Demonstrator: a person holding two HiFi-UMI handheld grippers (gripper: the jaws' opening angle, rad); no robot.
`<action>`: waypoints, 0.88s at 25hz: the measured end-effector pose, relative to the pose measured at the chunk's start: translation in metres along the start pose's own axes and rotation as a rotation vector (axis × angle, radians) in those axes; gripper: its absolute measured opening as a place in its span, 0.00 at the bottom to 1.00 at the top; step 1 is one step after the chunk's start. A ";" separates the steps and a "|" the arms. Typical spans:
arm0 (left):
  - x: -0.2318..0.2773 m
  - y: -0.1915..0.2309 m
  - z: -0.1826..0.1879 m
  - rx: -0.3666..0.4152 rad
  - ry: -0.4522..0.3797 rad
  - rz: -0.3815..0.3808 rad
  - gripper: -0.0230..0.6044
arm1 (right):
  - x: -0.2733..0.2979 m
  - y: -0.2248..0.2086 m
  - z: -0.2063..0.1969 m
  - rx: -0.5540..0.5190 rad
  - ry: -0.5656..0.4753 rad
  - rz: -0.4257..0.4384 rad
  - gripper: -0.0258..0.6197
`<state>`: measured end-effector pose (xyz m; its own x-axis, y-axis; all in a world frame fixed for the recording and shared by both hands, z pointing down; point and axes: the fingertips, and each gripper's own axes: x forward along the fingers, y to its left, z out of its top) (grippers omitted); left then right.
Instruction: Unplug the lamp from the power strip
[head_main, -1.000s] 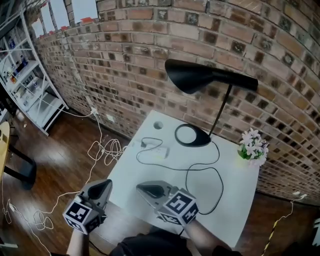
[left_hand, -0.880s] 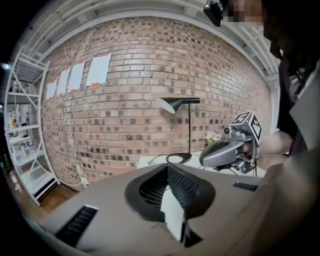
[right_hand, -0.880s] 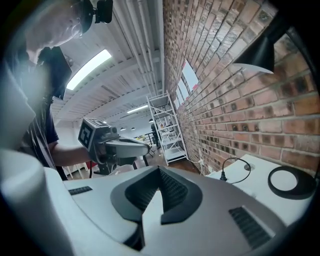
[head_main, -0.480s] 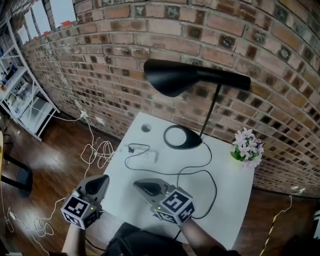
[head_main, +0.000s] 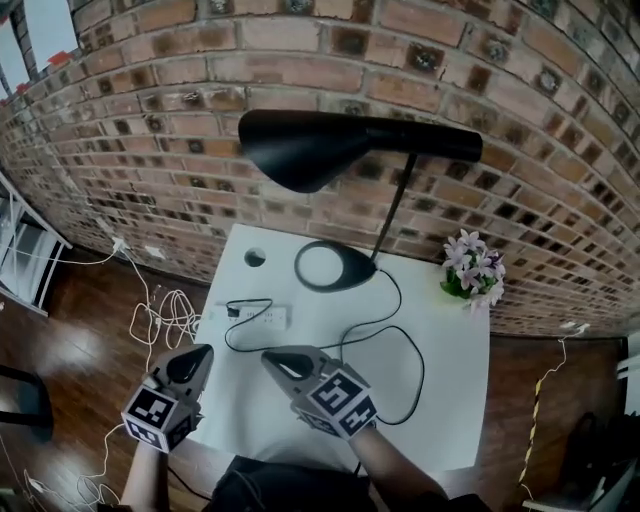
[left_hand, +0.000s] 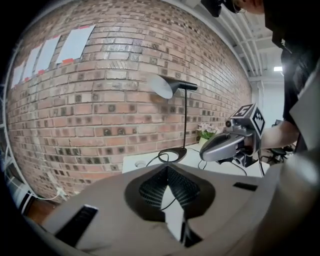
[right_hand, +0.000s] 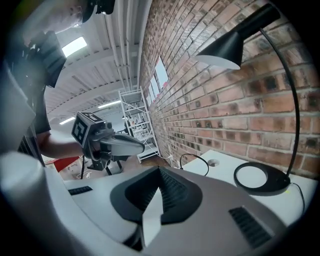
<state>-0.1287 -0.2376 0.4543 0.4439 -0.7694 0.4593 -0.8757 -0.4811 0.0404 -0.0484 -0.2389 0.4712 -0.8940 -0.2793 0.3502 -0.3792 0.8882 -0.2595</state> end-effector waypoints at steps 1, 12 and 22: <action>0.005 0.004 -0.002 0.006 0.001 -0.018 0.04 | 0.005 -0.003 -0.001 0.007 0.005 -0.012 0.03; 0.053 0.045 -0.025 0.110 0.029 -0.132 0.04 | 0.047 -0.054 -0.034 0.036 0.125 -0.165 0.03; 0.091 0.059 -0.057 0.132 0.100 -0.132 0.10 | 0.073 -0.075 -0.054 0.047 0.216 -0.185 0.03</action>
<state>-0.1508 -0.3125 0.5487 0.5265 -0.6536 0.5437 -0.7757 -0.6310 -0.0075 -0.0723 -0.3062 0.5645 -0.7390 -0.3460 0.5780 -0.5458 0.8104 -0.2128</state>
